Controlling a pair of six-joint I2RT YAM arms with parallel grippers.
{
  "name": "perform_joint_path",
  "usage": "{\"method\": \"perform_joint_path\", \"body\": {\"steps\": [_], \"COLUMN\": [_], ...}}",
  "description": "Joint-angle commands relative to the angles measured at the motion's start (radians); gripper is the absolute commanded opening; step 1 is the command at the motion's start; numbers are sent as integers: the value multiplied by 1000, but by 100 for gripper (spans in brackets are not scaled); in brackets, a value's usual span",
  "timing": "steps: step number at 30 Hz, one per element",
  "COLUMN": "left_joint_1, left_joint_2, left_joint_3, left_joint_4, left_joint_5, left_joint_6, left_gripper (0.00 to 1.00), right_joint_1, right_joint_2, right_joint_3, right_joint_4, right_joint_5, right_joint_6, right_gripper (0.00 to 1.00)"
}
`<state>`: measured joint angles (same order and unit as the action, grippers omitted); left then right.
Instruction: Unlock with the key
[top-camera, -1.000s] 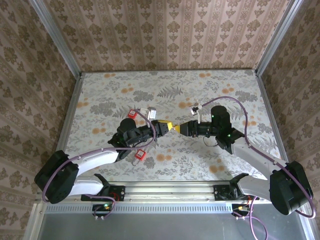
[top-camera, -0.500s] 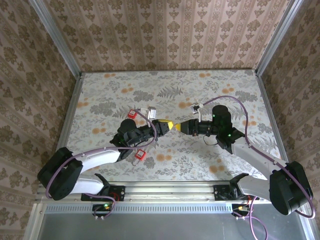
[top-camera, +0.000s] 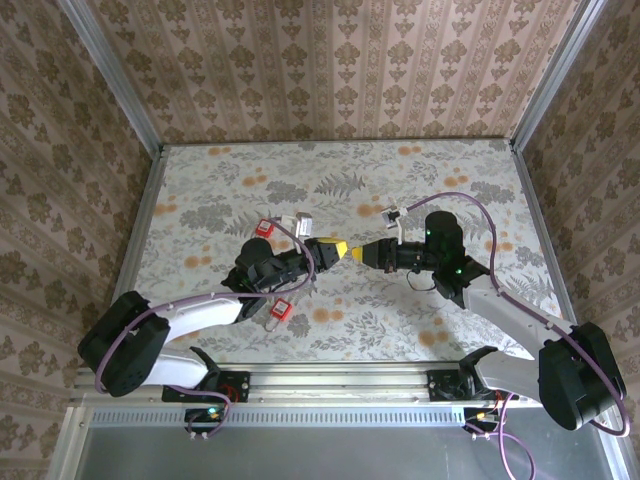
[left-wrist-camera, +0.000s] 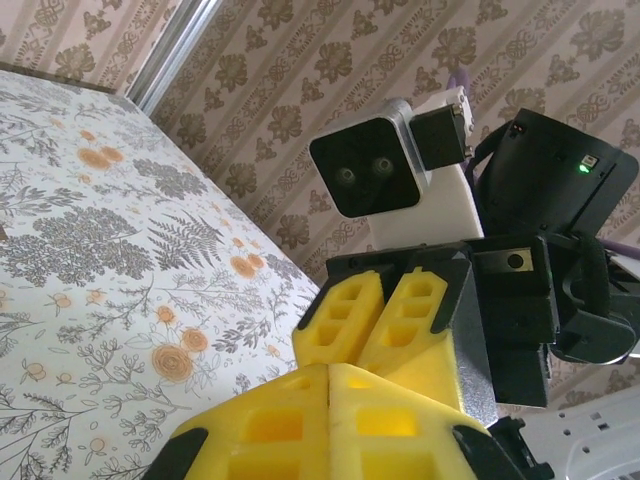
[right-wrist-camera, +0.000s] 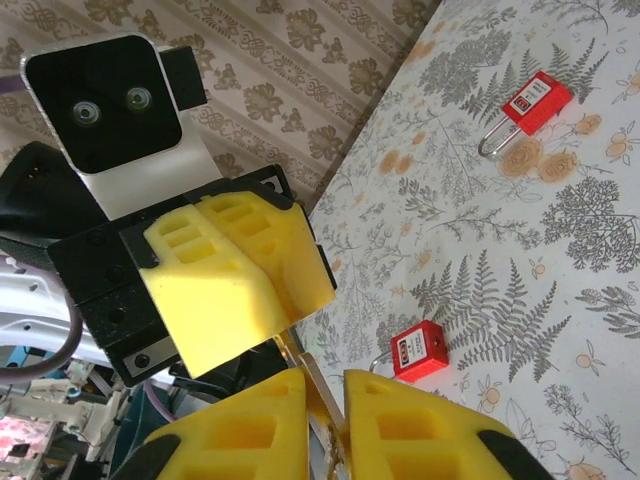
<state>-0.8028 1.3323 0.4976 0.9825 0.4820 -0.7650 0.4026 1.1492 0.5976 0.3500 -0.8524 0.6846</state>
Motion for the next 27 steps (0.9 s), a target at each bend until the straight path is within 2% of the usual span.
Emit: {"method": "perform_joint_path", "body": {"steps": [1, 6, 8, 9, 11, 13, 14, 16, 19, 23, 27], "left_joint_1": [-6, -9, -9, -5, 4, 27, 44, 70, 71, 73, 70], "left_joint_2": [23, 47, 49, 46, 28, -18, -60, -163, -335, -434, -383], "left_joint_3": [-4, -2, -5, -7, -15, -29, -34, -27, 69, 231, 389], "left_joint_4": [28, 38, 24, 8, -27, -88, -151, -330, -771, -1249, -1623], "left_joint_5": [6, 9, 1, -6, -9, -28, -44, -89, -201, -308, -369], "left_joint_6": [0, -1, 0, 3, 12, 21, 35, 90, 252, 420, 483], "left_gripper": [0, 0, 0, 5, 43, 65, 73, 86, 99, 100, 100], "right_joint_1": [5, 5, 6, 5, 5, 5, 5, 5, 5, 5, 5], "right_joint_2": [-14, -24, -33, -40, -56, -70, -76, -87, -91, -77, -77], "right_joint_3": [-8, -2, 4, 9, 30, 58, 76, 117, 183, 249, 270], "right_joint_4": [51, 49, 34, 14, -70, -170, -244, -392, -617, -810, -876], "right_joint_5": [-48, -57, -57, -51, -24, 10, 39, 107, 245, 377, 429], "right_joint_6": [12, 21, 17, 9, -29, -74, -103, -166, -245, -294, -306], "right_gripper": [11, 0, 0, 0, 0, 0, 0, 0, 0, 0, 0]}}
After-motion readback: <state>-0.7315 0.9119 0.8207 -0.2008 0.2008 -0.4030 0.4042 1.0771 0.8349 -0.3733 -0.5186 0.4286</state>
